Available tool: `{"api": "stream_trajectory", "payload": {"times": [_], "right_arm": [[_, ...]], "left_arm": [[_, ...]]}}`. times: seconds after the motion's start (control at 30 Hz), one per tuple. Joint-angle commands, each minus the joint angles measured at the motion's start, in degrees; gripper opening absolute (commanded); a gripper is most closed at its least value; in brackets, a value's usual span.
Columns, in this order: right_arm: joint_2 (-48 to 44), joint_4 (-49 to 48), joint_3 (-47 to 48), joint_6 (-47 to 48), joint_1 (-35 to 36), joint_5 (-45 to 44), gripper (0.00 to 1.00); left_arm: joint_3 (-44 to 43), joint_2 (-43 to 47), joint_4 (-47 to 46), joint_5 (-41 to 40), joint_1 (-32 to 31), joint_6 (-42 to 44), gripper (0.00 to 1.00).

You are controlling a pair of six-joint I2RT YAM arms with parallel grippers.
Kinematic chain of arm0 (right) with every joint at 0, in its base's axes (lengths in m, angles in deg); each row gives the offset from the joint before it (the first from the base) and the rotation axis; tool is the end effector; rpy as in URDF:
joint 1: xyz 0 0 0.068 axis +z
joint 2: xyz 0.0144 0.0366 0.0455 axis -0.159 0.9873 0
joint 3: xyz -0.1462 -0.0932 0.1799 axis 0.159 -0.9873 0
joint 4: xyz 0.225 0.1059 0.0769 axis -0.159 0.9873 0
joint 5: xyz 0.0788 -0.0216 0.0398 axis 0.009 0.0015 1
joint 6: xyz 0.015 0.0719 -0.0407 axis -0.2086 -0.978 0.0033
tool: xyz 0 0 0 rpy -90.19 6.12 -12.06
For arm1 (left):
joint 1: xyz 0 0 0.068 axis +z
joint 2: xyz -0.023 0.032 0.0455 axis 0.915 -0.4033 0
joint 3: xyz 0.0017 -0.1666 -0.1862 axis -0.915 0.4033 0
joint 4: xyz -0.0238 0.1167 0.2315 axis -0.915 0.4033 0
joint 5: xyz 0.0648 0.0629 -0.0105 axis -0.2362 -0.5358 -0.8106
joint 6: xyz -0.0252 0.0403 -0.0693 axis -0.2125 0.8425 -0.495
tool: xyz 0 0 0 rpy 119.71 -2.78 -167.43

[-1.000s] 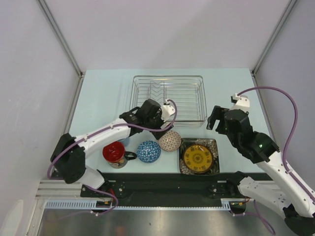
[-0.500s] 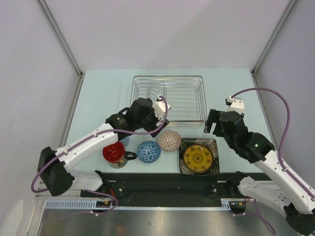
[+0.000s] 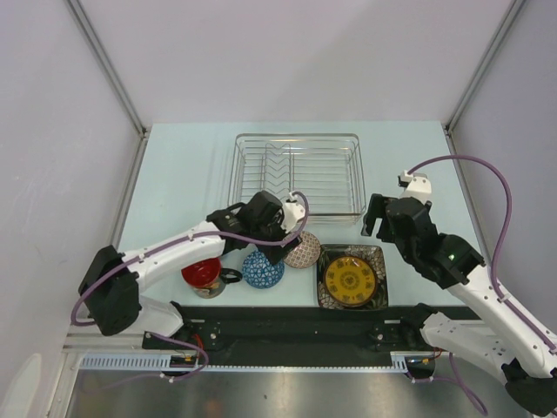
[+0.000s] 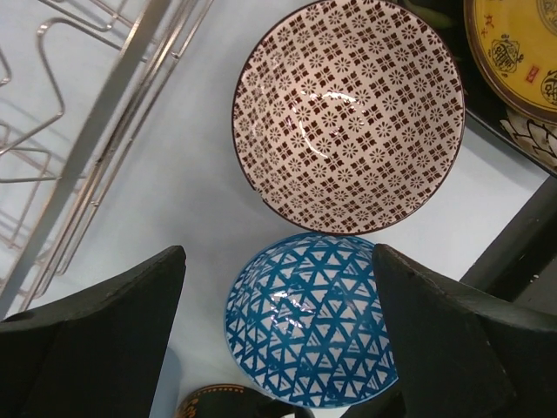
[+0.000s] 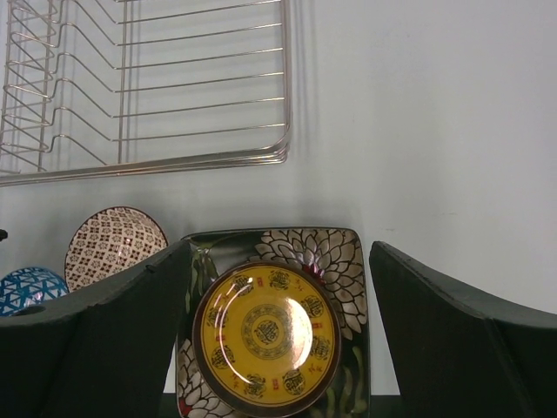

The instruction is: Load the mixed dishes into the dish rack

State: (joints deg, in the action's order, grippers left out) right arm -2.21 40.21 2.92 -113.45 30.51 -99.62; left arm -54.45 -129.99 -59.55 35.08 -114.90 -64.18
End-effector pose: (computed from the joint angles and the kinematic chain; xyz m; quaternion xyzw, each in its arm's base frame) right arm 0.1755 0.0965 0.3052 0.0419 0.8650 0.0538 0.4971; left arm 0.2050 -0.2385 0.1971 0.4549 0.8281 -0.1354 0.2984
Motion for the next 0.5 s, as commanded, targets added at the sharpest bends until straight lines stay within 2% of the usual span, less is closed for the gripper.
{"api": "stream_trajectory", "payload": {"times": [0.0,0.47], "right_arm": [[-0.6,-0.3,0.0,-1.3,0.3,-2.2,0.88],[-1.8,0.2,-1.1,-1.5,1.0,-2.5,0.86]], "left_arm": [[-0.4,-2.7,-1.6,1.8,-0.4,-1.2,0.94],[-5.6,-11.8,-4.2,4.2,-0.4,-1.8,0.93]]}}
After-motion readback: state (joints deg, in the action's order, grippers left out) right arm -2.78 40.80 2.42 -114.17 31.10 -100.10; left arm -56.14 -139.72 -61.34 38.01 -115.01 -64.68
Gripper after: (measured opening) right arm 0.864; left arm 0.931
